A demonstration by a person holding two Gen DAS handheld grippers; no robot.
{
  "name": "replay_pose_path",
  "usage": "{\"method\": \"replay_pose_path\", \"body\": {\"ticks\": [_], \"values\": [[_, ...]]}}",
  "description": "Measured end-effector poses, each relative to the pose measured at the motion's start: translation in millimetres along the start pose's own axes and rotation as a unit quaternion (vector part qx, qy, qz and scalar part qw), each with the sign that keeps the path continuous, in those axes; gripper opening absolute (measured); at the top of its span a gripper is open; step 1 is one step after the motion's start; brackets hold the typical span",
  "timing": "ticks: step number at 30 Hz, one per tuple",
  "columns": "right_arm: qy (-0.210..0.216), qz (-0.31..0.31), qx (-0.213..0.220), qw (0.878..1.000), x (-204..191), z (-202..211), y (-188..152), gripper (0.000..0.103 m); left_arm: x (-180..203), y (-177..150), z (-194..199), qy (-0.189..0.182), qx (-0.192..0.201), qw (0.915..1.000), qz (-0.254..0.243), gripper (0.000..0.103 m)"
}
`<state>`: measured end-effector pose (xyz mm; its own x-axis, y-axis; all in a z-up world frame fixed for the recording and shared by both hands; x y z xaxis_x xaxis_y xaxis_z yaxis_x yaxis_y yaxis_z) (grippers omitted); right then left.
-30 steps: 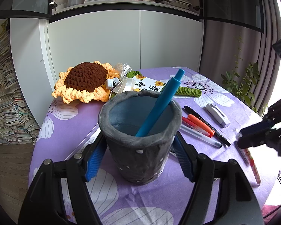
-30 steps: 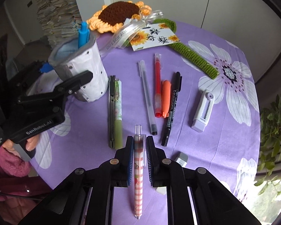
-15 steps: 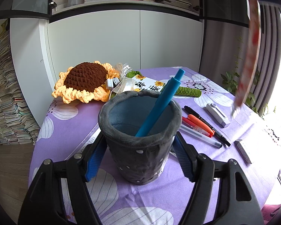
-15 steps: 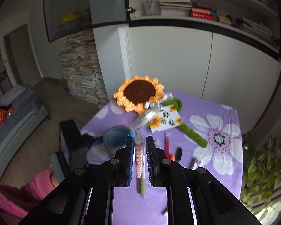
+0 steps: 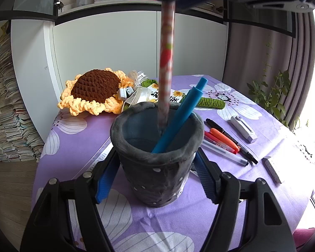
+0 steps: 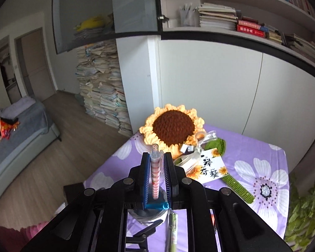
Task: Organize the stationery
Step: 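Lift the pink checkered pen and drop it into the grey cup, then move the right gripper to the green pen and close on it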
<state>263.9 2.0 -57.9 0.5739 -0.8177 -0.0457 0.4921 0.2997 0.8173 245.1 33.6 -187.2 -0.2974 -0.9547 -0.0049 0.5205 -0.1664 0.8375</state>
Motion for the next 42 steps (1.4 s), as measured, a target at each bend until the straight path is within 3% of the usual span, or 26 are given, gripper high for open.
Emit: {"method": "replay_pose_path", "body": {"ticks": [8, 18, 24, 28, 33, 36, 42], "values": [[0.007, -0.023, -0.064, 0.998, 10.4, -32.1, -34.8, 0.014, 2.8, -1.9, -1.3, 0.000, -0.001, 1.0000, 0.000, 0.070], [0.038, -0.065, -0.103, 0.992, 16.0, -42.0, -50.6, 0.014, 3.1, -2.0, -1.3, 0.000, -0.001, 1.0000, 0.000, 0.070], [0.037, -0.082, -0.091, 0.992, 23.7, -24.1, -51.7, 0.015, 3.0, -1.9, -1.4, 0.000, -0.001, 1.0000, 0.000, 0.070], [0.038, -0.100, -0.078, 0.991, 33.5, -9.3, -54.4, 0.028, 3.1, -1.9, -1.3, 0.000, -0.001, 1.0000, 0.000, 0.070], [0.029, -0.111, -0.077, 0.990, 43.0, -0.5, -63.4, 0.029, 3.1, -1.8, -1.0, 0.000, -0.001, 1.0000, 0.000, 0.070], [0.013, -0.105, -0.101, 0.989, 48.7, -2.9, -82.8, 0.029, 3.5, -1.9, -1.0, 0.000, -0.001, 1.0000, 0.000, 0.070], [-0.003, -0.085, -0.191, 0.978, 51.2, -22.9, -148.4, 0.029, 3.0, -1.7, -1.0, -0.001, -0.001, 1.0000, 0.000, 0.070]]}}
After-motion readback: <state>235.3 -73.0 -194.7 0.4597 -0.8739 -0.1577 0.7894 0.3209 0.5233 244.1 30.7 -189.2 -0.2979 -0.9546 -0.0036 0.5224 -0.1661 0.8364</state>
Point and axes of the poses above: each gripper's, at about its wrist camera, not at the fingertips, and z roughly against the way its jaws point, x to its right, y to its top, the point moved 8 cm from there along -z, roughly the way its jaws point
